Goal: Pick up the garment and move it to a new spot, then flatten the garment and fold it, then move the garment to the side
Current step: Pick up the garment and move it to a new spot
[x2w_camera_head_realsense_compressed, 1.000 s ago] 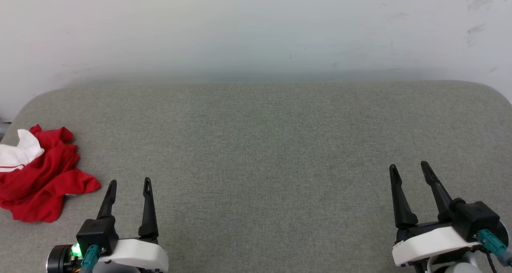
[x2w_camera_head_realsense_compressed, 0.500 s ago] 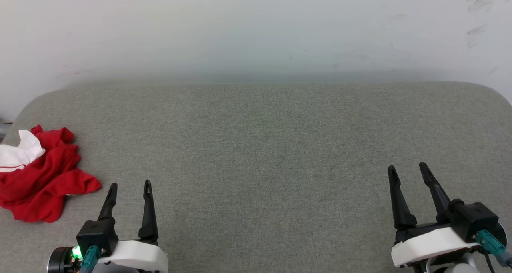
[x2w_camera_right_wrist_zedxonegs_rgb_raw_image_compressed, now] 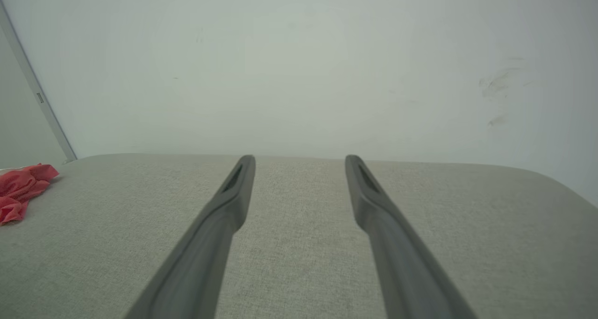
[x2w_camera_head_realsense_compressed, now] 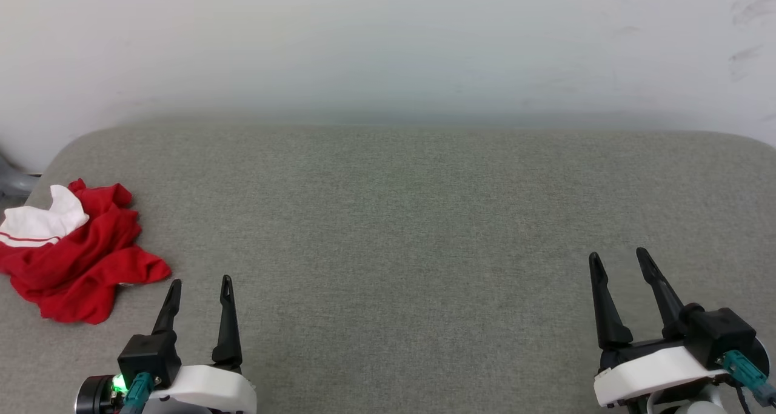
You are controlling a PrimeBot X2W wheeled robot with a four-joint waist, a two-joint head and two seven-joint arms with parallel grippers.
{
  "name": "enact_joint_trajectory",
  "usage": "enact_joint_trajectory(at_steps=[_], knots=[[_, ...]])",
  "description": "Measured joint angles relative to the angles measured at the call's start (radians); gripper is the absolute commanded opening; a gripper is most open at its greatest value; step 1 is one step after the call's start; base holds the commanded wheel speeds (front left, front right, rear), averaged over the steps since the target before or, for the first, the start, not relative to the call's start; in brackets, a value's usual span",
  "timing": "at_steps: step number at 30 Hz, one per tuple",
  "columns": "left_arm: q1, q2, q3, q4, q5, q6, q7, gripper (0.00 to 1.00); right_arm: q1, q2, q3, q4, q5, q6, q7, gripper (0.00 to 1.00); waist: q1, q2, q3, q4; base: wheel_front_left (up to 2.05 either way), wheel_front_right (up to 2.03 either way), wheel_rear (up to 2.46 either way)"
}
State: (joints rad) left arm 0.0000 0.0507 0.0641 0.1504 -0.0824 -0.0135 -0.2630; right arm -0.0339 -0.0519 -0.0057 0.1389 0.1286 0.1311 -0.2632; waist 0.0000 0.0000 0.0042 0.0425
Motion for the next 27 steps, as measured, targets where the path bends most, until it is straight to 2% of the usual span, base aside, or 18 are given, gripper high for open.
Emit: enact_joint_trajectory(at_steps=[11,27], knots=[[-0.002,0.000,0.015,0.002,-0.018,-0.001,0.000,1.00,0.009,0.000,0.004,-0.002,-0.007,0.000,0.000,1.00,0.0000,0.0000,0.003,0.099,0.00,0.00,0.00],[-0.004,0.000,0.067,0.004,-0.026,-0.011,0.000,1.00,0.013,0.000,0.008,-0.002,-0.009,0.000,0.000,1.00,0.0000,0.0000,0.003,0.294,0.00,0.00,0.00]])
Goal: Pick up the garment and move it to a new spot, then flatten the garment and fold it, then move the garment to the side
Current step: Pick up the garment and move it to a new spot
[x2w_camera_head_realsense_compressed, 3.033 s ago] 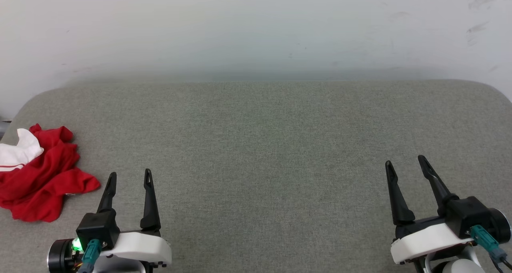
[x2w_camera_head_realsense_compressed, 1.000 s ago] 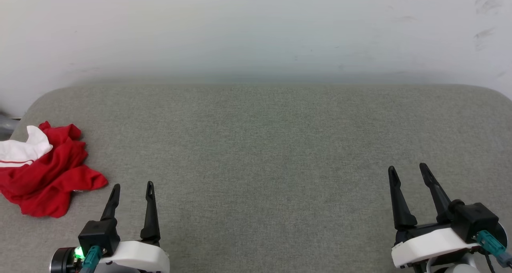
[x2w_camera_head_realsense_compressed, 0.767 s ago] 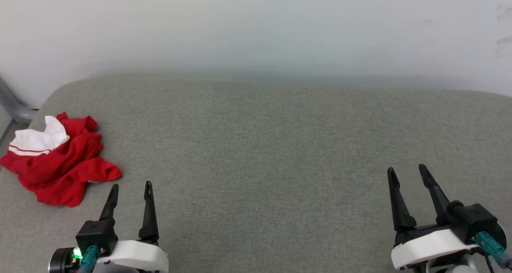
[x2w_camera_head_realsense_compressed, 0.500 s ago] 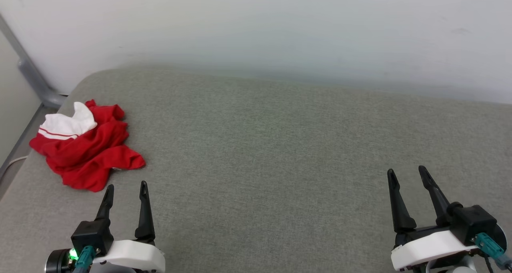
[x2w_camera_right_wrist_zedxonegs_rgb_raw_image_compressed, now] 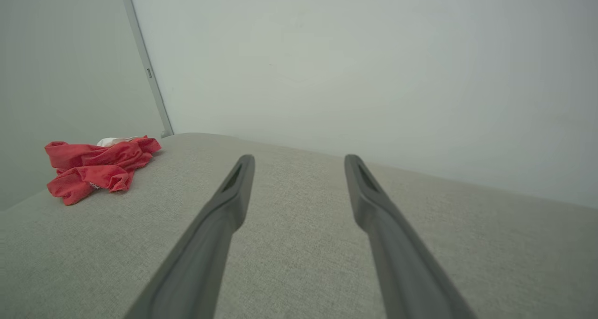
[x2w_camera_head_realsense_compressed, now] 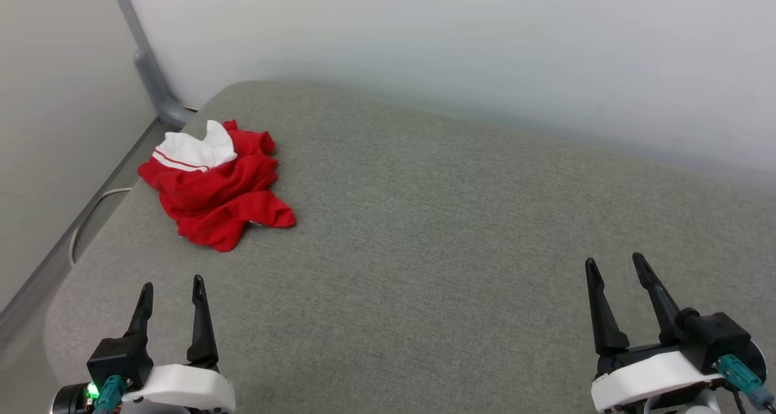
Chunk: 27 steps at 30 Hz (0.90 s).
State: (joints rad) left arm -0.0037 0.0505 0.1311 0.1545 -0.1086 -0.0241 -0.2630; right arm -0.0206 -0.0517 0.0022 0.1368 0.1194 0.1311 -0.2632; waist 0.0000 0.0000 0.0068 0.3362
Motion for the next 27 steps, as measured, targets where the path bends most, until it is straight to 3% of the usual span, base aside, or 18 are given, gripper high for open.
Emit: enact_joint_trajectory(at_steps=[14,27], knots=[[0.003,0.000,0.029,0.000,-0.008,-0.007,0.000,1.00,0.002,0.000,0.011,0.001,0.003,0.000,0.000,1.00,0.0000,0.0000,-0.003,0.140,0.00,0.00,0.00],[0.002,0.000,0.043,-0.005,-0.006,-0.010,0.000,1.00,0.001,0.000,0.020,0.001,-0.003,0.000,0.000,1.00,0.0000,0.0000,0.007,0.140,0.00,0.00,0.00]])
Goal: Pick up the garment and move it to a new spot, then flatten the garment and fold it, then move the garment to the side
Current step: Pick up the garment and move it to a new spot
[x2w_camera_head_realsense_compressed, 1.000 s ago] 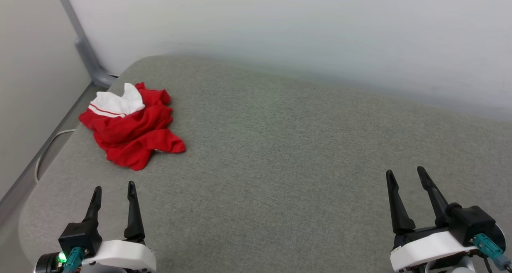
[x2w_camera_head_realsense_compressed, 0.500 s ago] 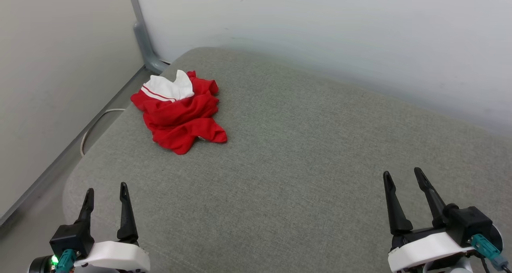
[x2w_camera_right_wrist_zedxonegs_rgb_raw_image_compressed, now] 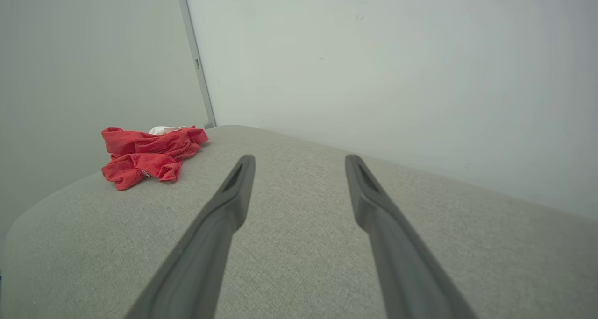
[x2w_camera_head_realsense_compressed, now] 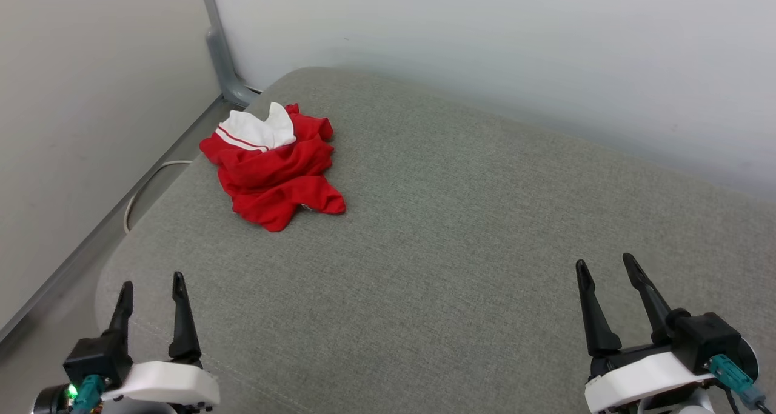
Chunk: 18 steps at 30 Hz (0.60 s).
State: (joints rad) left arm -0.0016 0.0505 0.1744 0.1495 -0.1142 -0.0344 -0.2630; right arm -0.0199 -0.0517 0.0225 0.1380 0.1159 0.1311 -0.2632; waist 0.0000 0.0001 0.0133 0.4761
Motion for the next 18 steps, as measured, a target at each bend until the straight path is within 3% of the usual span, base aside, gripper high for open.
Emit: enact_joint_trajectory(at_steps=[6,18], knots=[[-0.098,0.014,0.069,0.000,-0.014,-0.038,0.000,1.00,-0.017,0.000,0.003,-0.009,-0.029,0.000,0.000,1.00,0.0000,0.0000,0.029,-0.034,0.00,0.00,0.00],[-0.417,0.170,0.181,0.075,-0.073,-0.087,0.000,1.00,-0.104,0.001,0.007,-0.084,-0.127,0.000,0.000,1.00,0.0001,0.0000,0.179,-0.141,0.00,0.00,0.00]])
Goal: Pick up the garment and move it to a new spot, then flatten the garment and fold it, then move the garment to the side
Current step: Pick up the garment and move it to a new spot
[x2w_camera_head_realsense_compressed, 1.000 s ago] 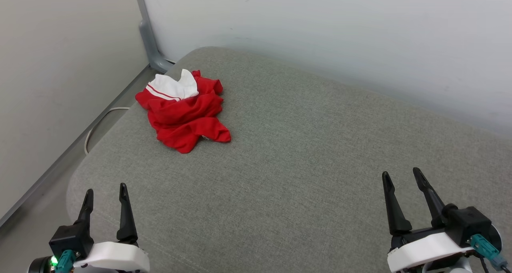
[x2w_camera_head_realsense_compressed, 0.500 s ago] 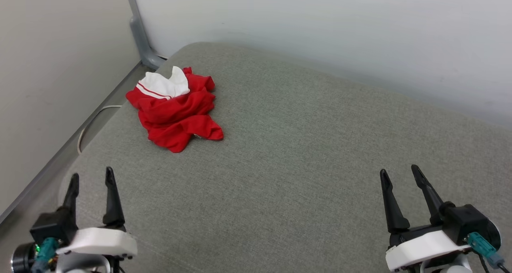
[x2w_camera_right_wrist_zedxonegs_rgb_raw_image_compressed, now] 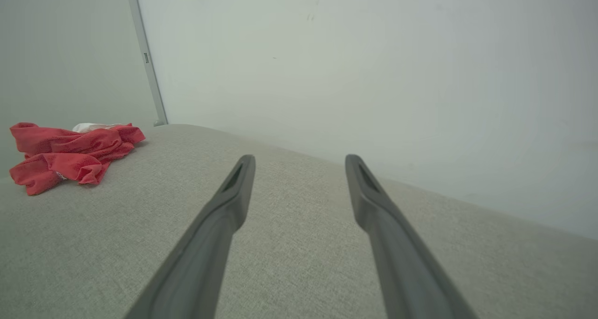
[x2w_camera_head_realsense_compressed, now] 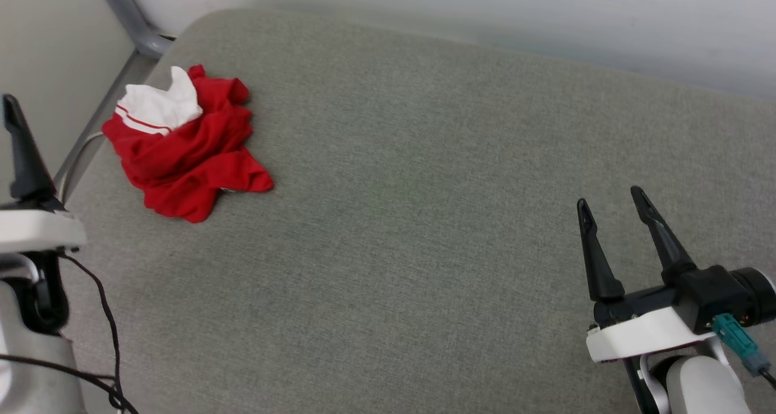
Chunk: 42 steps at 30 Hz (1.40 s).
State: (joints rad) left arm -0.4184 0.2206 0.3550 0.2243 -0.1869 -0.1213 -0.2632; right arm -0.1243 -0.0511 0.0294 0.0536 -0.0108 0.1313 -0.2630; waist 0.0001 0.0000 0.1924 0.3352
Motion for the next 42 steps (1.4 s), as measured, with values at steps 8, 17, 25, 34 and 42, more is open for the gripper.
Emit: enact_joint_trajectory(at_steps=[8,17,25,34,42], knots=[[-0.234,0.176,-0.081,0.188,-0.170,-0.007,0.027,1.00,-0.061,0.000,-0.012,-0.076,-0.070,0.000,0.000,1.00,0.0001,0.0000,0.146,-0.058,0.00,0.00,0.00],[-0.408,0.344,-0.259,0.394,-0.476,-0.008,0.359,1.00,-0.105,0.001,-0.025,-0.156,-0.124,0.000,0.000,1.00,0.0002,0.0000,0.288,-0.092,0.00,0.00,0.00],[-0.442,0.417,-0.406,0.507,-0.689,-0.008,0.757,1.00,-0.123,0.001,-0.028,-0.204,-0.154,0.000,0.000,1.00,0.0002,0.0000,0.364,-0.104,0.00,0.00,0.00],[-0.427,0.436,-0.479,0.555,-0.851,-0.008,0.950,1.00,-0.135,0.001,-0.030,-0.233,-0.165,0.000,0.000,1.00,0.0001,0.0000,0.405,-0.117,0.00,0.00,0.00],[-0.426,0.449,-0.539,0.567,-0.885,-0.008,0.954,0.60,-0.135,0.001,-0.032,-0.242,-0.168,0.000,0.000,1.00,0.0000,0.0000,0.414,-0.126,0.00,0.00,0.00]])
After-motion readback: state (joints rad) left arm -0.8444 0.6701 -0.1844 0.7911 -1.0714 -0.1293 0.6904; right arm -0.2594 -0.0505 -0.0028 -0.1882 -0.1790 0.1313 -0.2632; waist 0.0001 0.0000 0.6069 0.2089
